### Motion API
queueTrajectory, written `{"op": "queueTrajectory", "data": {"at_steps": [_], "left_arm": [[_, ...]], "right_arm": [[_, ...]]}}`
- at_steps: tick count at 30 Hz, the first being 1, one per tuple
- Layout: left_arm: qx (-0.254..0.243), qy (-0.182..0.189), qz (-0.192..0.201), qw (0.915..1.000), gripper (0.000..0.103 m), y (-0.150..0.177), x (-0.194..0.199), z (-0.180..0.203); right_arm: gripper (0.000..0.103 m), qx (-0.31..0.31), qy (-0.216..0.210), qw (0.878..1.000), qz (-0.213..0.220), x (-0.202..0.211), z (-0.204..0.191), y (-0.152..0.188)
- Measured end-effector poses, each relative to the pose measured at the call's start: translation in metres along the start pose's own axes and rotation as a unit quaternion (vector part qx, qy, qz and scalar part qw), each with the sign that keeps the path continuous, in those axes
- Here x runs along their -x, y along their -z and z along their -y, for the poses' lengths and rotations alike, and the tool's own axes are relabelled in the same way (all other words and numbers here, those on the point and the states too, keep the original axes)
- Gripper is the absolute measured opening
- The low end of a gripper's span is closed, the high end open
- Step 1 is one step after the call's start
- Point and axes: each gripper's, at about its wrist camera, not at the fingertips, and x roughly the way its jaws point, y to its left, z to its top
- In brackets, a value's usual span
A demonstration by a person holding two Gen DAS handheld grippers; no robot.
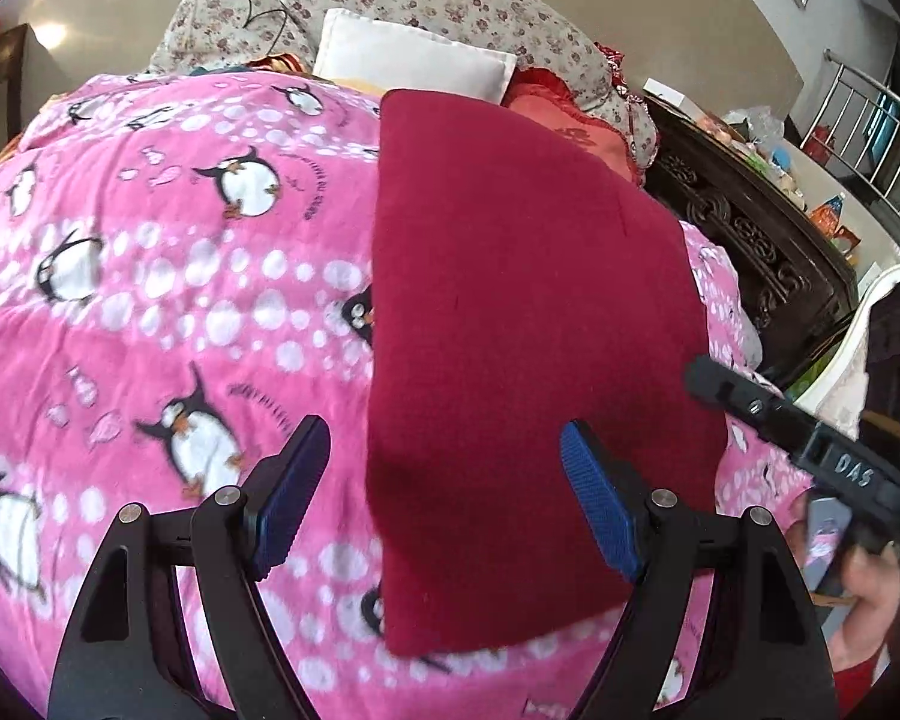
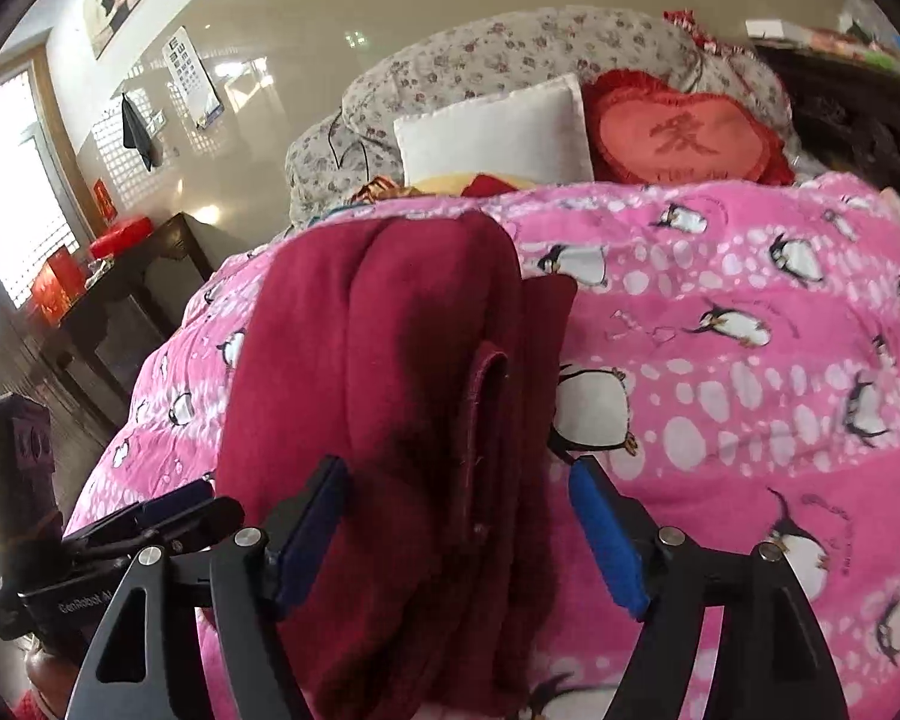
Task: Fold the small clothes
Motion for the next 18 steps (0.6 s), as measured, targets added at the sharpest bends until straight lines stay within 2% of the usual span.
{"op": "queueTrajectory", "data": {"at_steps": [8,18], "left_arm": [[-0.009,0.014,-0.017,0.9997,0.081,-0.014,-0.028,0.001],[-0.017,0.018,-0.017,0.9996,0.086,-0.02,-0.038,0.001]], "right_arm": [[0.08,-0.029,-0.064,0.997,-0.003,-0.029,0.016,-0.006],[0.082,-0.022,-0.062,0.998,0.007,-0.038,0.009,-0.001]]}}
